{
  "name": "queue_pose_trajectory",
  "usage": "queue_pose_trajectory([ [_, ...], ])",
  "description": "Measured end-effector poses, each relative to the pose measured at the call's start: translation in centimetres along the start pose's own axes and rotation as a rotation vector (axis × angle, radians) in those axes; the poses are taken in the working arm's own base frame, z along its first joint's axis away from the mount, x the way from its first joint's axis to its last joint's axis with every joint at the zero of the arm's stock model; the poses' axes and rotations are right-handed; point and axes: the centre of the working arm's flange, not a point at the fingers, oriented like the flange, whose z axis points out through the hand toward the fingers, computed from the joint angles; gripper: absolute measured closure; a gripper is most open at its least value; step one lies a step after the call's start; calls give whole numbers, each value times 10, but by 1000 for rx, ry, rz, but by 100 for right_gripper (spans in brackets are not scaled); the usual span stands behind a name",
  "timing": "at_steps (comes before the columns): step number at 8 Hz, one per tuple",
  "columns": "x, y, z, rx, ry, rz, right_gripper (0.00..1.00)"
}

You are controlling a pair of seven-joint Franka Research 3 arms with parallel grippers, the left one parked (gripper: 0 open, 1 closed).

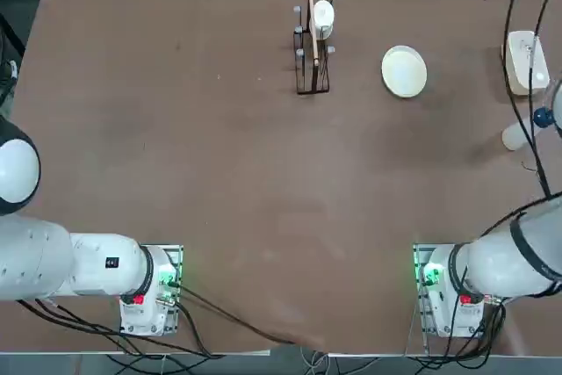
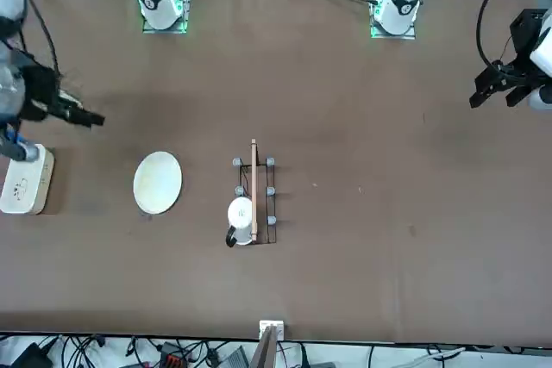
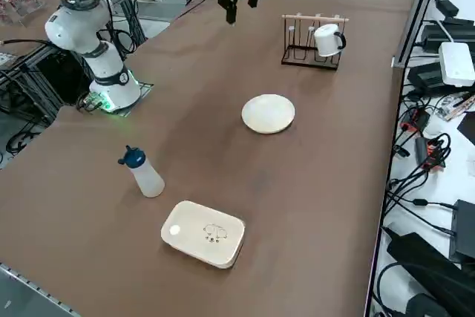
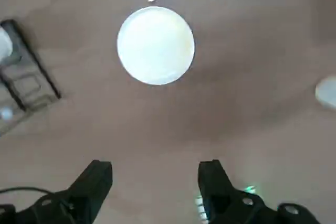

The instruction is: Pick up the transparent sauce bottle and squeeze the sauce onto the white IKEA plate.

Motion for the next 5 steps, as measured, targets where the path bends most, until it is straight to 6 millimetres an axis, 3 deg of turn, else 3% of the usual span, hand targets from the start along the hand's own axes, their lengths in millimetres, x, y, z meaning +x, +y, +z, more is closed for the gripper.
queue_pose_trajectory([
  [2, -25, 2, -19, -64, 74, -164, 0],
  [5, -56, 7, -35, -129, 197, -206, 0],
])
